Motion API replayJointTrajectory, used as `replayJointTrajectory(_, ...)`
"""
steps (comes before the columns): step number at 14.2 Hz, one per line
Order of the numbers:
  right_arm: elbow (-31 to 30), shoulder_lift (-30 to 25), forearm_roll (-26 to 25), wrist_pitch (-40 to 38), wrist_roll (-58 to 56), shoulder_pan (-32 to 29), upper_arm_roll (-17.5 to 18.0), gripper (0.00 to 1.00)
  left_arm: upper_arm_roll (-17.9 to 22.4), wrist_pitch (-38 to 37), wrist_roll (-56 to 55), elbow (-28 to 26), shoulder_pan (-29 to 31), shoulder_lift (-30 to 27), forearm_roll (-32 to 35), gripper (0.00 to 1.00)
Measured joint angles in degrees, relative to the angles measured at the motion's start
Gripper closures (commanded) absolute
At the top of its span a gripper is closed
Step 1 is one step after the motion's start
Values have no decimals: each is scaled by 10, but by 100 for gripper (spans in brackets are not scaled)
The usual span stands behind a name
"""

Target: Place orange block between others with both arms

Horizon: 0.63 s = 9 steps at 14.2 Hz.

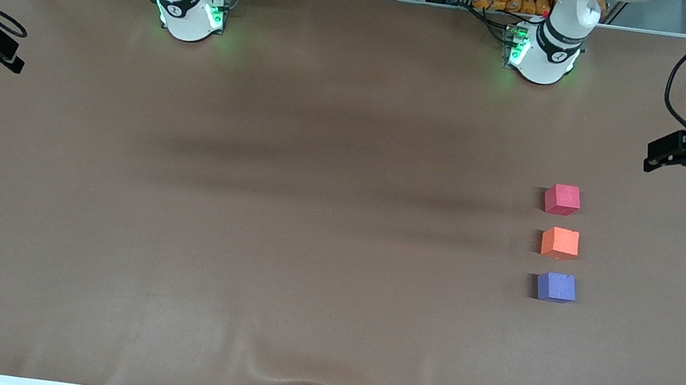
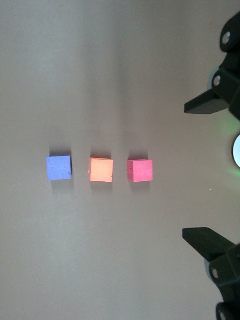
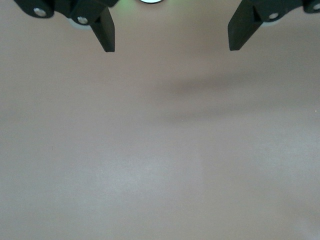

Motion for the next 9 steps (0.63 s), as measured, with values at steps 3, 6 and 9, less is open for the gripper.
replayJointTrajectory(3, 0, 0, 0, 0, 0, 0, 0, 0, -26, -2, -12, -16, 15, -25, 0, 0)
replayJointTrajectory(6, 0, 0, 0, 0, 0, 0, 0, 0, -37, -2, -13, -20, 24, -32, 0, 0)
replayJointTrajectory(9, 0, 0, 0, 0, 0, 0, 0, 0, -38, -2, -13, -20, 30, -32, 0, 0)
